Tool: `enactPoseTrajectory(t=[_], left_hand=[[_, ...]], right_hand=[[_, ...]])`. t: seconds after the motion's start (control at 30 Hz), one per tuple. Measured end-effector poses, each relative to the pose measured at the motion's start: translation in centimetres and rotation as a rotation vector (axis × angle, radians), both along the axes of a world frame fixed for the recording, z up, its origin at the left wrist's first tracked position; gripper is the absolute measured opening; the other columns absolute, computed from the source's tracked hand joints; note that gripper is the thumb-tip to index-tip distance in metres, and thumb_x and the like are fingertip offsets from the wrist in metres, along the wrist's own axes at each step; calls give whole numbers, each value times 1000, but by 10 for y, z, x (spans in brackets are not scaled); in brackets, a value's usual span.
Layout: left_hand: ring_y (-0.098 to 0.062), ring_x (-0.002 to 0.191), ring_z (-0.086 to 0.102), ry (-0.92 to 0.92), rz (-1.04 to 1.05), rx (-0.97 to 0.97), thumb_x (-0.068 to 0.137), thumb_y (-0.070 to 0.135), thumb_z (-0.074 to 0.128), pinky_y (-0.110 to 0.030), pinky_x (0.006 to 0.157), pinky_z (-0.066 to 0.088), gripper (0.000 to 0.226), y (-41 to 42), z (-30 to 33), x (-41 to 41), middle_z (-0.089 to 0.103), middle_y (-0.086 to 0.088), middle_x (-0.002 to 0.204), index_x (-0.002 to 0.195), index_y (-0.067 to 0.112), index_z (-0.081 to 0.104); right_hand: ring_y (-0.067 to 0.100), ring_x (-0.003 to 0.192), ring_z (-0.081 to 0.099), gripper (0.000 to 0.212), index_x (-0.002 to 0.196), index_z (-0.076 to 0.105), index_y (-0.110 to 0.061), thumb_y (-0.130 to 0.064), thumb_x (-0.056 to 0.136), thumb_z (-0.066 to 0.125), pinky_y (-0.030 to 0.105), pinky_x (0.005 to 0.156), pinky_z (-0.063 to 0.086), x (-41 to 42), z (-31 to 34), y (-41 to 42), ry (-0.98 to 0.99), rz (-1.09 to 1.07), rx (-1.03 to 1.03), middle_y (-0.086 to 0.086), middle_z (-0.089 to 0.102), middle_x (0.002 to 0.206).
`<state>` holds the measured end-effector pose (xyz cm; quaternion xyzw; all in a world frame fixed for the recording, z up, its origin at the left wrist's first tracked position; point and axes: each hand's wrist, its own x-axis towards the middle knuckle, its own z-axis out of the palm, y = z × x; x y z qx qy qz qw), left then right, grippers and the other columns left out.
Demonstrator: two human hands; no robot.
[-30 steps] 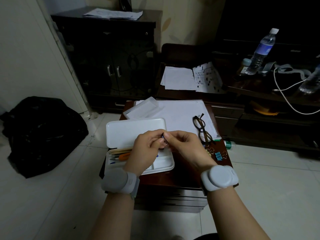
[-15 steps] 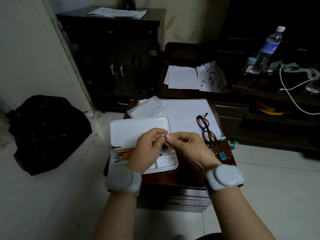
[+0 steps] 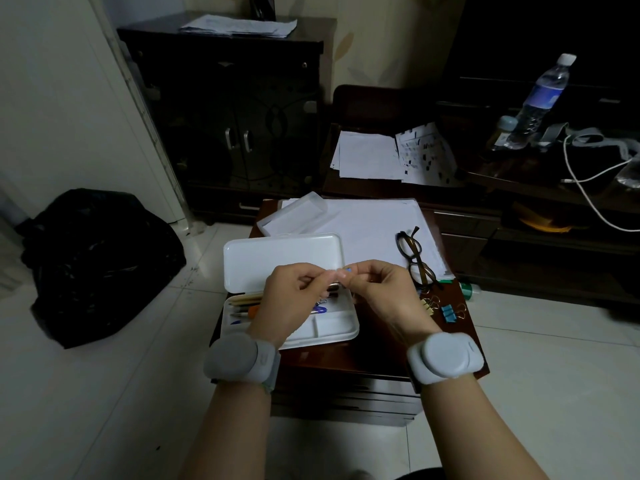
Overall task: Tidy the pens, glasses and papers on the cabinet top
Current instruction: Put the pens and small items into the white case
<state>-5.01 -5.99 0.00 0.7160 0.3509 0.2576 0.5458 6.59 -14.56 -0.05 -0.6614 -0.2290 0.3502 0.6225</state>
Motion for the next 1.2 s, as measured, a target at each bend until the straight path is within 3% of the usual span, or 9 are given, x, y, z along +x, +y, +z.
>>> enactPoseTrajectory(t=[0.1, 0.2, 0.33, 0.43, 0.63, 0.77, 0.97, 1.2], left_hand=[[-1, 53, 60, 34, -17, 15, 85, 12, 66, -14, 60, 50, 8, 0, -1, -2, 65, 7, 58, 81, 10, 73], [-7, 57, 59, 108, 15, 113, 87, 5, 61, -19, 64, 50, 13, 3, -3, -4, 66, -3, 64, 85, 6, 74], [-19, 70, 64, 136, 73, 193, 86, 8, 62, -27, 73, 52, 13, 7, -8, -7, 71, -8, 75, 86, 3, 75], [-22, 75, 63, 168, 185, 277, 88, 12, 62, -23, 71, 46, 17, 12, -11, -12, 72, -12, 82, 85, 0, 74], [-25, 77, 63, 165, 401, 319, 89, 17, 61, -26, 72, 46, 19, 23, -14, -19, 71, -10, 81, 84, 3, 73], [-19, 72, 60, 138, 433, 313, 90, 16, 60, -20, 69, 38, 19, 25, -13, -21, 71, -10, 81, 87, 2, 72], [-24, 74, 63, 127, 439, 303, 90, 18, 60, -21, 69, 40, 20, 25, -14, -19, 70, -11, 77, 86, 2, 73], [-19, 74, 62, 117, 451, 309, 90, 18, 60, -21, 71, 42, 21, 23, -12, -19, 71, -10, 81, 87, 2, 72]], right_hand=[[11, 48, 49, 18, 87, 68, 5, -7, 76, 75, 18, 53, 45, -1, -3, 0, -15, 20, -3, 5, 57, 57], [14, 49, 51, 18, 87, 67, 7, -5, 77, 74, 18, 53, 46, -2, -4, 1, -11, 64, -13, 16, 58, 66], [12, 44, 51, 16, 86, 65, 9, -4, 79, 72, 18, 50, 47, -5, -6, 5, -28, 105, -73, 16, 60, 66], [17, 47, 53, 16, 82, 66, 9, -5, 78, 73, 24, 54, 49, -9, -13, 9, -85, 155, -156, 14, 62, 61], [11, 49, 56, 14, 69, 66, -15, -9, 70, 79, 23, 60, 51, -24, -21, 15, -362, 327, -281, 11, 68, 67], [5, 55, 54, 11, 72, 68, -18, -18, 71, 79, 17, 63, 48, -29, -23, 18, -511, 371, -310, 2, 67, 69], [7, 69, 52, 5, 77, 69, -13, -17, 76, 71, 1, 58, 36, -31, -22, 17, -680, 447, -320, -2, 61, 72], [7, 73, 54, 6, 77, 72, -10, -13, 76, 67, -1, 61, 34, -32, -25, 18, -770, 481, -338, -4, 62, 73]])
